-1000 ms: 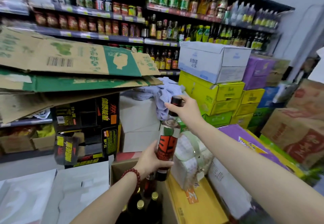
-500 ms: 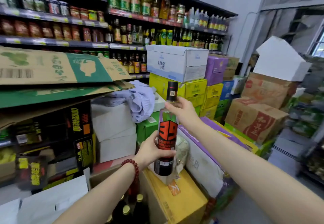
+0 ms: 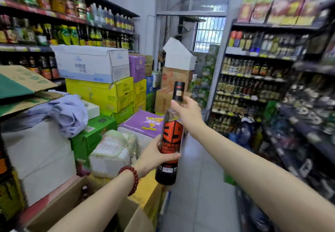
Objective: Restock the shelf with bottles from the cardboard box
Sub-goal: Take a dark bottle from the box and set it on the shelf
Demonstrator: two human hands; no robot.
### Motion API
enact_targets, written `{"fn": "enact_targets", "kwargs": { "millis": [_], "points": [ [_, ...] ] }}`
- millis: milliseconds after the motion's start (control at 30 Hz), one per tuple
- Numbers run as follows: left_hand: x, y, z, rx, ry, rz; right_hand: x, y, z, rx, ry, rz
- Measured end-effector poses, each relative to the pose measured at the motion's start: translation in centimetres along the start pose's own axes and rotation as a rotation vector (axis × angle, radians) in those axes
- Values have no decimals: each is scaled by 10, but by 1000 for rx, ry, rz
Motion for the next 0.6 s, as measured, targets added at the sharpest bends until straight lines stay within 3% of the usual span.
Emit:
{"fn": "enact_targets", "kwargs": {
  "millis": [333,600],
  "points": [
    [23,49,202,-420,-17,22,25,118,-206,346,159,106],
    [31,142,332,-594,1,-15,23,241,-324,502,245,207]
  ]
}}
Point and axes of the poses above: each hand's wrist, its own y-axis away from the middle knuckle, its own z-axis out of the palm, x = y × z, the point moved 10 cm from there along -y, towards the middle knuckle, and after that the axes turned 12 degrees about y, right-handed, at the moved point
